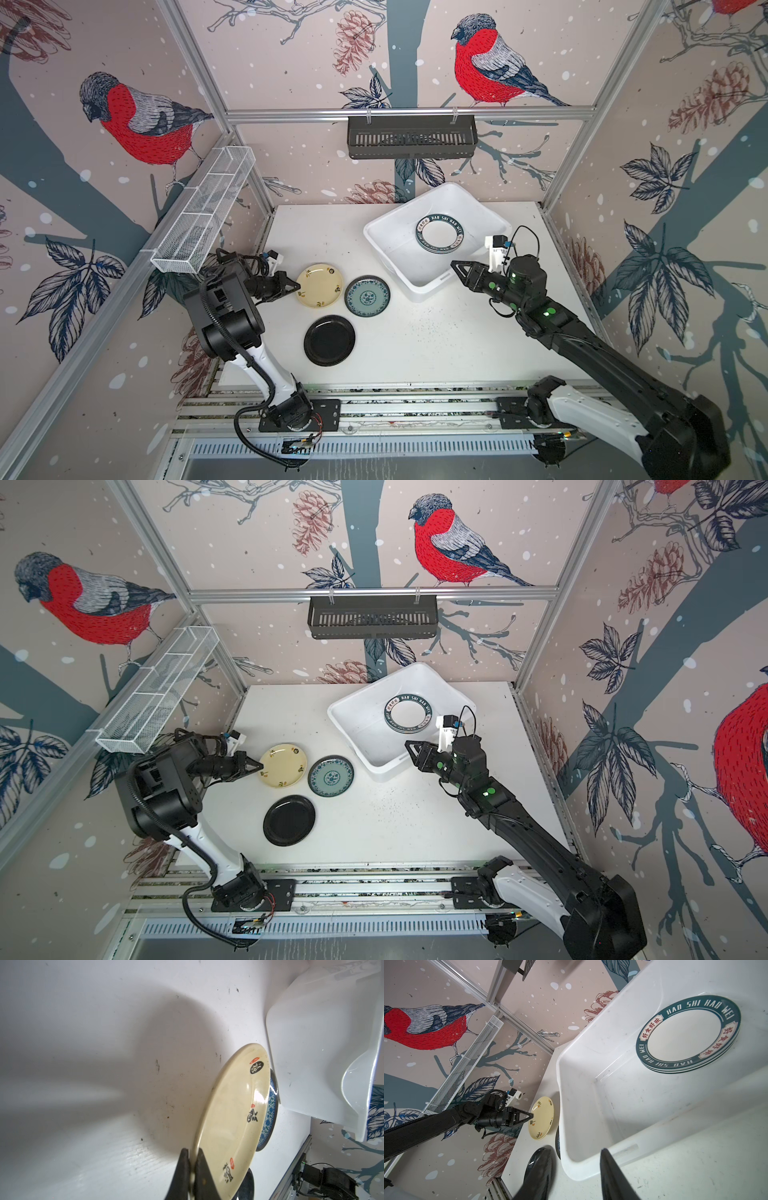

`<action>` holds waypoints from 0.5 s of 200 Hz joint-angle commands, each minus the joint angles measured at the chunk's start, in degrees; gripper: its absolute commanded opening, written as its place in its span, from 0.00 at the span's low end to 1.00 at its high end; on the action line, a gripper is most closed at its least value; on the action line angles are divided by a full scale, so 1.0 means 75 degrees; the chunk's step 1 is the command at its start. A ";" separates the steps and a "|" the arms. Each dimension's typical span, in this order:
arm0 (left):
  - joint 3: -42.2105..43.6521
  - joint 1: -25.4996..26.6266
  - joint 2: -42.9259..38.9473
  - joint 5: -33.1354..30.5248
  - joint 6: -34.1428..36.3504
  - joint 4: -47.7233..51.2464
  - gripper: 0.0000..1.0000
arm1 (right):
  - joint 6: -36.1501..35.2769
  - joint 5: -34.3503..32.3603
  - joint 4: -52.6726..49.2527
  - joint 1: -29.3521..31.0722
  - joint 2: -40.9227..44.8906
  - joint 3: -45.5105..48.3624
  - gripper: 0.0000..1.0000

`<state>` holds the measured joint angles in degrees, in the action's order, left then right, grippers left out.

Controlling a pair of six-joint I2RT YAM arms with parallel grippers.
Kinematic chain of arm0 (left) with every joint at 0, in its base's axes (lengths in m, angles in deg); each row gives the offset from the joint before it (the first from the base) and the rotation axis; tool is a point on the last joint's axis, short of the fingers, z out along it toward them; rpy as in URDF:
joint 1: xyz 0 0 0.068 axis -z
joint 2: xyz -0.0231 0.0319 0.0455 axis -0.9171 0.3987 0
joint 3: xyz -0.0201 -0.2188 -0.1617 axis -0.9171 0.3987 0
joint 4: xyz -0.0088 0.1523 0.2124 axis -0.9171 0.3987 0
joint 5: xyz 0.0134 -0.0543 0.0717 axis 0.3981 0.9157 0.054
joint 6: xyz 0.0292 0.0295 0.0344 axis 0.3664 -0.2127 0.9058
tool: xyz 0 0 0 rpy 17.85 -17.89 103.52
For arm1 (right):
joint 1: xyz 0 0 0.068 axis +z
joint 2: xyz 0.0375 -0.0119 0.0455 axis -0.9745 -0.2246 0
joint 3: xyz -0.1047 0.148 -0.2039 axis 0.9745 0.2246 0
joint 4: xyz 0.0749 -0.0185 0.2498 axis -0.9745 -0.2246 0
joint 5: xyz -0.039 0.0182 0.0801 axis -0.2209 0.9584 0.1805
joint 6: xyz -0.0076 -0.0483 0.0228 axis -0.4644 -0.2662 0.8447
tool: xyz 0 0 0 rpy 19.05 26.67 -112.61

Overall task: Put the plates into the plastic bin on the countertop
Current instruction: 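Close the left gripper on the cream plate's rim and tilt it up, then lift the cream plate upright with the left gripper toward the right gripper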

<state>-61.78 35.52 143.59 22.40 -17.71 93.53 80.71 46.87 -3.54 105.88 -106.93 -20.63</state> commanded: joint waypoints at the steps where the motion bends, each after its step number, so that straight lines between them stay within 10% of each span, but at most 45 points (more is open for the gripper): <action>1: -0.0020 -0.0029 -0.0139 0.0483 0.0014 0.0271 0.00 | -0.0072 -0.0055 0.0177 0.0043 -0.0018 -0.0142 0.40; 100: -0.0018 0.0212 -0.0395 0.0971 0.0116 0.0623 0.00 | -0.0294 0.0100 -0.0028 0.0142 -0.0511 -0.0739 0.44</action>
<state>-61.78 36.44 141.80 26.77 -17.82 95.80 80.08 46.94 -3.91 106.87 -109.86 -24.92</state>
